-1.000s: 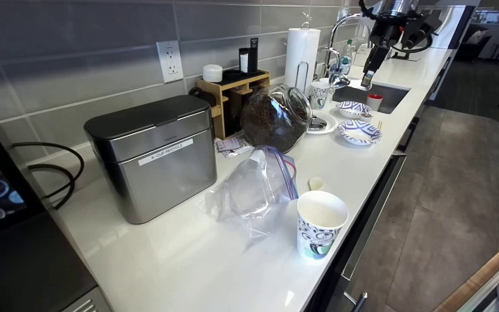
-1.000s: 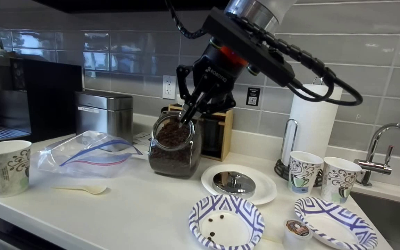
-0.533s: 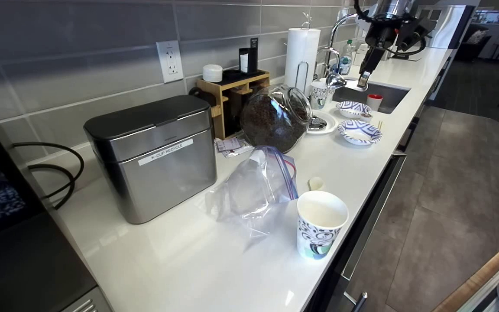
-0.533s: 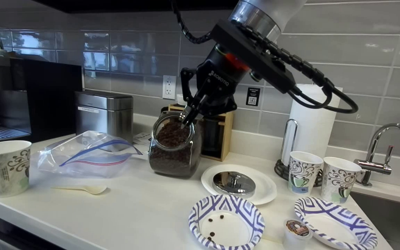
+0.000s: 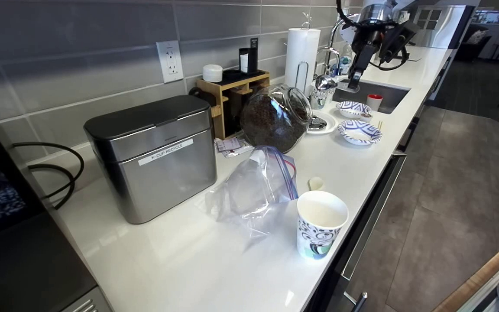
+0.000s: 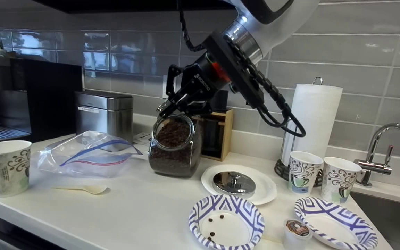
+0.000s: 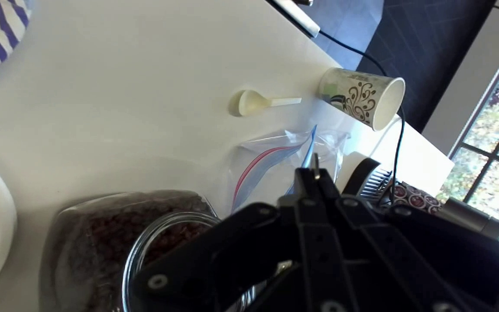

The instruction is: Use the spoon to put some of the contents of the jar in the plate

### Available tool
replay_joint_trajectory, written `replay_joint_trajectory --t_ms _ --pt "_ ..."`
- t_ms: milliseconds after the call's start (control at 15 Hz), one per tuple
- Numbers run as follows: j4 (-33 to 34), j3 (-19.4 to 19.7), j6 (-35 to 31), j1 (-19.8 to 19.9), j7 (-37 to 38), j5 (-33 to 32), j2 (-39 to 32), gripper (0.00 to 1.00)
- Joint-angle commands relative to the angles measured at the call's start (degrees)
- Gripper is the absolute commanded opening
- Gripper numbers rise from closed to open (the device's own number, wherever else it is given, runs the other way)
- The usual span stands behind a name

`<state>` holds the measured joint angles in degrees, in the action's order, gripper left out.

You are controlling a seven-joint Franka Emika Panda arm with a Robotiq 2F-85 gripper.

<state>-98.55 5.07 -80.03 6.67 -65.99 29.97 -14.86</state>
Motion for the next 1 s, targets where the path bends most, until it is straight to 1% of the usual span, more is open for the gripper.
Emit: replay_joint_trajectory --t_ms 0,133,467,733,933 --pt "7.03 -1.48 1.83 0.96 6.53 1.01 -6.29 0.01" --pt "8.97 -2.11 1.16 1.01 9.39 0.70 -8.19 0.01" --pt "13.68 -4.03 2.32 1.23 15.53 0.56 -12.73 0.01" --pt "16.49 -5.80 2.99 1.22 19.15 0.05 -15.90 0.01" --pt "17.67 -6.71 2.16 0.86 21.36 -1.00 -17.55 0.01"
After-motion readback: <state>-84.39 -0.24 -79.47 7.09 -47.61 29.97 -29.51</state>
